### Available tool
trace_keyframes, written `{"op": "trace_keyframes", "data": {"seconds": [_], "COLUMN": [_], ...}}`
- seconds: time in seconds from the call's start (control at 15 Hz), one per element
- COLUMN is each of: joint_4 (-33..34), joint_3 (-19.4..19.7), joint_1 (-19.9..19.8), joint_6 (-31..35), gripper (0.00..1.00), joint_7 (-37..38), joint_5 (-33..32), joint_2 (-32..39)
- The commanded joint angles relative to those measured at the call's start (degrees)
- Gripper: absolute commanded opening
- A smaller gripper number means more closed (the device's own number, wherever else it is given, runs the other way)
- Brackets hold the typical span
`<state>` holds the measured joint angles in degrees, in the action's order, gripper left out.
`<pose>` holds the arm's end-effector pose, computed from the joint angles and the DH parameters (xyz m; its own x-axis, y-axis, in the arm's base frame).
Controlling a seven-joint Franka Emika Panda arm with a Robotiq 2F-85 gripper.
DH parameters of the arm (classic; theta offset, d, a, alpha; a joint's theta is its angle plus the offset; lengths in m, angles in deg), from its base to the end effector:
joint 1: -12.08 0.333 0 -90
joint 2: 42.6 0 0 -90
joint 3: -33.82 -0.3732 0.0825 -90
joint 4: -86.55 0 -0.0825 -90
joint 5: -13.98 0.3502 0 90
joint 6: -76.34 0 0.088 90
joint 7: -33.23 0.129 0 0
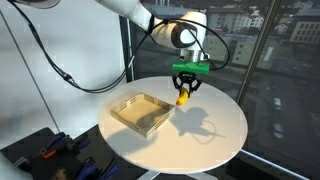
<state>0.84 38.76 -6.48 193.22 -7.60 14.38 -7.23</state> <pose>0.6505 -0.2694 0.3455 0.9479 0.3075 -0.0826 0.3075 -0.9515 -0.0134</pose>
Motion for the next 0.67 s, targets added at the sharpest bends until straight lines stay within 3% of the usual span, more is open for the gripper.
{"op": "trace_keyframes", "data": {"seconds": [0.0,0.6], "joint_4": [-2.5,-7.5], "joint_3": [-0.4,-1.5], "joint_1": [0.8,2.4], "joint_6": [-0.6,0.2], "gripper": [0.16,0.16], "joint_7": [0.0,-1.9], "joint_5": [-1.8,-2.4], "joint_2": [-2.7,-6.3]}}
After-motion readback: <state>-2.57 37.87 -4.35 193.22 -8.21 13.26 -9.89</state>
